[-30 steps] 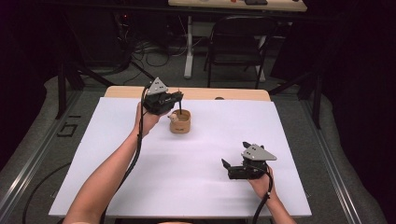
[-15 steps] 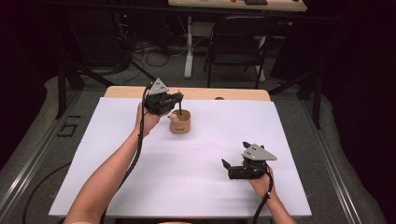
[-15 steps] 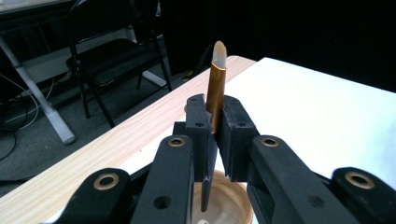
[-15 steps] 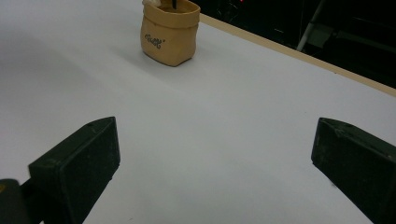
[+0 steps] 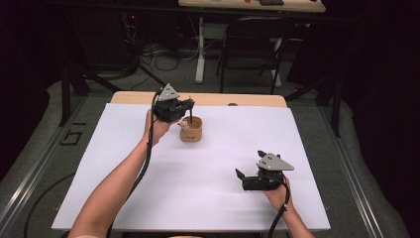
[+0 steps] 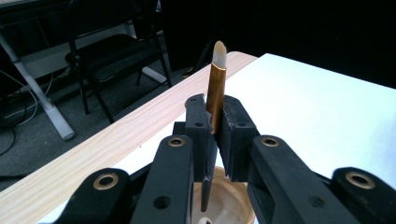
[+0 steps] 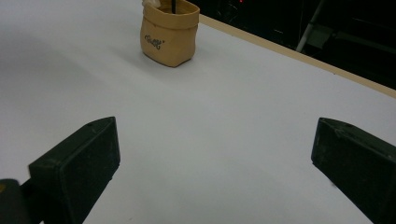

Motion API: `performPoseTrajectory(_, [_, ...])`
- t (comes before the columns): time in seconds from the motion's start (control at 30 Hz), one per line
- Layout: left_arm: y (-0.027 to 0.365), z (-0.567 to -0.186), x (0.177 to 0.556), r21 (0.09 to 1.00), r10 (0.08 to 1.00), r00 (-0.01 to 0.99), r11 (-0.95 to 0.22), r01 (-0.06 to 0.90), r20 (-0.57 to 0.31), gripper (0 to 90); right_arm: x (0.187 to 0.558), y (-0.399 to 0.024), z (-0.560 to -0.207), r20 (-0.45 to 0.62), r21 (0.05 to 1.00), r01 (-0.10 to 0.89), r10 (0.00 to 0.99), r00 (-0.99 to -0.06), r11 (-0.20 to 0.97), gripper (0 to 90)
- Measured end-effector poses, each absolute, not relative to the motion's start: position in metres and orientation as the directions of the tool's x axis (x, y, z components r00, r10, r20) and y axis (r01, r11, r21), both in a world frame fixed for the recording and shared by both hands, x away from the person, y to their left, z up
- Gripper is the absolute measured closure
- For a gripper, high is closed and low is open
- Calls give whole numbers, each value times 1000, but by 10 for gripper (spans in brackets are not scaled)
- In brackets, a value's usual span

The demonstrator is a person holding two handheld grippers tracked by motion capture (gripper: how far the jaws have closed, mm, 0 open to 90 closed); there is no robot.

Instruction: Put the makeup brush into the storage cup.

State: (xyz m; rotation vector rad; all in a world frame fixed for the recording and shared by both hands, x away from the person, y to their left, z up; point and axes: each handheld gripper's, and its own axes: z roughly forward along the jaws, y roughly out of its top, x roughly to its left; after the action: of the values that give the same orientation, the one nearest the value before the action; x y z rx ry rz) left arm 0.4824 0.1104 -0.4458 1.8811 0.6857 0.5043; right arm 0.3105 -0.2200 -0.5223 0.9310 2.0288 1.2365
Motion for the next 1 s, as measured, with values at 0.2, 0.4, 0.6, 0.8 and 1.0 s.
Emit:
performPoseTrajectory(0.2, [113,-447,483,909,657,753,-330,256,26,466,311,-222,-522,-98,912,268,800,-591,310,0])
performPoseTrajectory(0.4, [123,-442,476,914,666,746,-306,265,7,153,312,-226,-520,-74,922,269,806,-587,280,0])
performPoseTrajectory(0.6, [133,-438,464,914,664,747,-317,255,22,75,311,-226,-519,-75,926,259,805,-588,276,0])
performPoseTrajectory(0.8, [144,-438,451,913,666,745,-327,243,40,34,311,-228,-517,-70,930,253,806,-587,265,0])
performPoseTrajectory(1.0, [154,-438,437,911,668,743,-336,238,52,12,310,-228,-516,-72,934,244,809,-583,259,0])
